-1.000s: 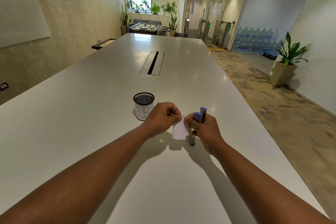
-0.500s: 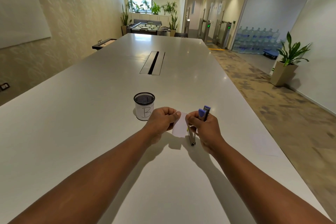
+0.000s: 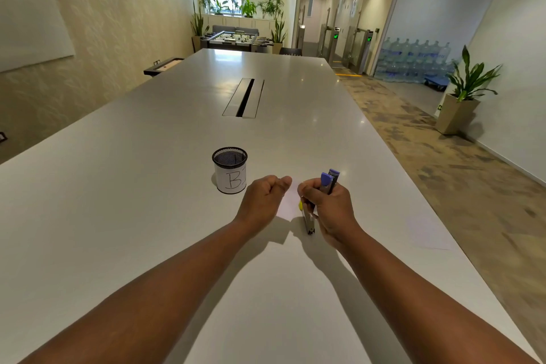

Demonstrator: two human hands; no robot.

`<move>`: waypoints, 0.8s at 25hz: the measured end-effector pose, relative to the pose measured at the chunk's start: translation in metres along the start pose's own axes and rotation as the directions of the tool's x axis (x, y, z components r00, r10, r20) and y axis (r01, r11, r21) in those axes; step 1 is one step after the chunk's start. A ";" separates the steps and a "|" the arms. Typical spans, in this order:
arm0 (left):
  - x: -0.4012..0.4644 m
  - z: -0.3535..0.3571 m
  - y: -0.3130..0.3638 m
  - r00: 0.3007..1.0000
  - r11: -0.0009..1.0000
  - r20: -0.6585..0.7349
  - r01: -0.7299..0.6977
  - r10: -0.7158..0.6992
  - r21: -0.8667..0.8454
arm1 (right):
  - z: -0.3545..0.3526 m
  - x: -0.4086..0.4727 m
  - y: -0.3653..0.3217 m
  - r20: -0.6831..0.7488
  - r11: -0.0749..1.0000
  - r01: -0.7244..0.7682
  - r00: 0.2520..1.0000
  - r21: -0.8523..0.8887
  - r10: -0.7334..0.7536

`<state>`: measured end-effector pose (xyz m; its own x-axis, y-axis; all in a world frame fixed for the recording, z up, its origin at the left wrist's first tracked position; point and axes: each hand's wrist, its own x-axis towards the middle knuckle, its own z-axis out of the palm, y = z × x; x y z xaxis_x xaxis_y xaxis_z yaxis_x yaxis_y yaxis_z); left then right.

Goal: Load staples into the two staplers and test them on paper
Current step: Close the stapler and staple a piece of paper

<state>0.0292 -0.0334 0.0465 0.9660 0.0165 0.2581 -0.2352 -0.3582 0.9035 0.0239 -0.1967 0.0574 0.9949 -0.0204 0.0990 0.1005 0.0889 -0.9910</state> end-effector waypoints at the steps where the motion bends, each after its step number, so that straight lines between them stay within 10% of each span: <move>1: 0.001 0.000 -0.001 0.999 1.000 0.033 0.007 -0.006 -0.006 | -0.001 0.001 0.001 -0.026 1.000 -0.016 1.000 0.013 0.017; 14: 0.003 -0.007 -0.016 0.987 0.996 0.134 0.090 -0.091 0.011 | -0.013 0.005 -0.001 -0.152 0.982 -0.117 0.978 0.147 0.140; 20: 0.008 -0.001 -0.007 0.936 0.851 0.070 0.344 -0.345 -0.397 | -0.011 0.001 0.004 -0.101 0.978 -0.142 0.982 0.150 0.158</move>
<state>0.0385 -0.0297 0.0429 0.9928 0.0734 -0.0947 0.0894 0.0720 0.9934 0.0251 -0.2073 0.0528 0.9920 -0.1063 -0.0682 -0.0411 0.2391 -0.9701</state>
